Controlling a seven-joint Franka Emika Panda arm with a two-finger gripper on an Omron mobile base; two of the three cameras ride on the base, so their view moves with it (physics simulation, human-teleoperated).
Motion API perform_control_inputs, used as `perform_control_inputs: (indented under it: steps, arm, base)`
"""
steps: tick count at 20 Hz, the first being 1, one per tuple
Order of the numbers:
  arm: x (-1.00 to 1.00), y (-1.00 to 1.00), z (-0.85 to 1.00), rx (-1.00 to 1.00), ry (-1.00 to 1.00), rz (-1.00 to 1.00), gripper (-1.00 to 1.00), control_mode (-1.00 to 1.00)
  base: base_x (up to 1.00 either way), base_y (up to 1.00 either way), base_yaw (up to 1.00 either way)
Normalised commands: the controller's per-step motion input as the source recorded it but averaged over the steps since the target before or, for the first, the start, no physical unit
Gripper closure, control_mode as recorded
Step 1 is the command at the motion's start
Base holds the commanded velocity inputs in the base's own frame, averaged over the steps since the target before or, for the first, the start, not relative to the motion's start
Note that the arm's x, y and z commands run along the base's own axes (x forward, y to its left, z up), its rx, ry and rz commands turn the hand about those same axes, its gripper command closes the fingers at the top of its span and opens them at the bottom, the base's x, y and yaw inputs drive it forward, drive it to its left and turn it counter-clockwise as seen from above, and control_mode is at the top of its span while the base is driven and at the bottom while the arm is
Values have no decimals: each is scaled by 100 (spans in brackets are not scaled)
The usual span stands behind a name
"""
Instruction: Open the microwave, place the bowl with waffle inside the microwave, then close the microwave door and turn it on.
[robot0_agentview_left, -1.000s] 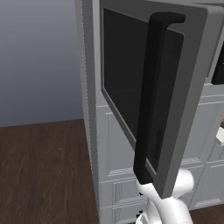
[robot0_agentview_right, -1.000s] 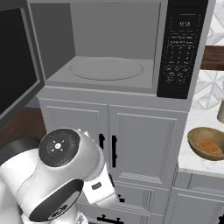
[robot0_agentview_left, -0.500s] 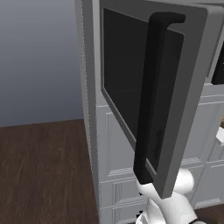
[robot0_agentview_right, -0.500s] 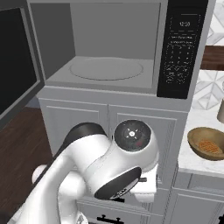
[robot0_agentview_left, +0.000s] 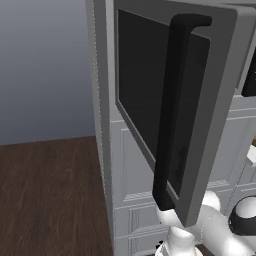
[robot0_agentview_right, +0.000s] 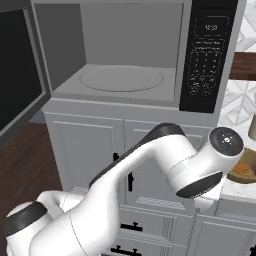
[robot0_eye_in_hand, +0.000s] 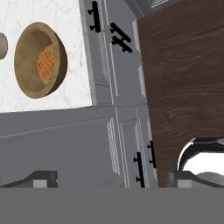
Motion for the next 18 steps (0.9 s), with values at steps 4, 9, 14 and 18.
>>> perform_control_inputs:
  steps: [4,9,14,18]
  arm:
    - [89,-29,-56,7,0,0,-100,-100]
    - [63,-30,-61,1,-5,0,-100,-100]
    - [36,-30,-55,0,-9,0,-100,-100]
    - [31,-38,-22,0,-10,0,-100,-100]
  base:
    - [0,0,0]
    - [0,0,0]
    - [0,0,0]
    - [0,0,0]
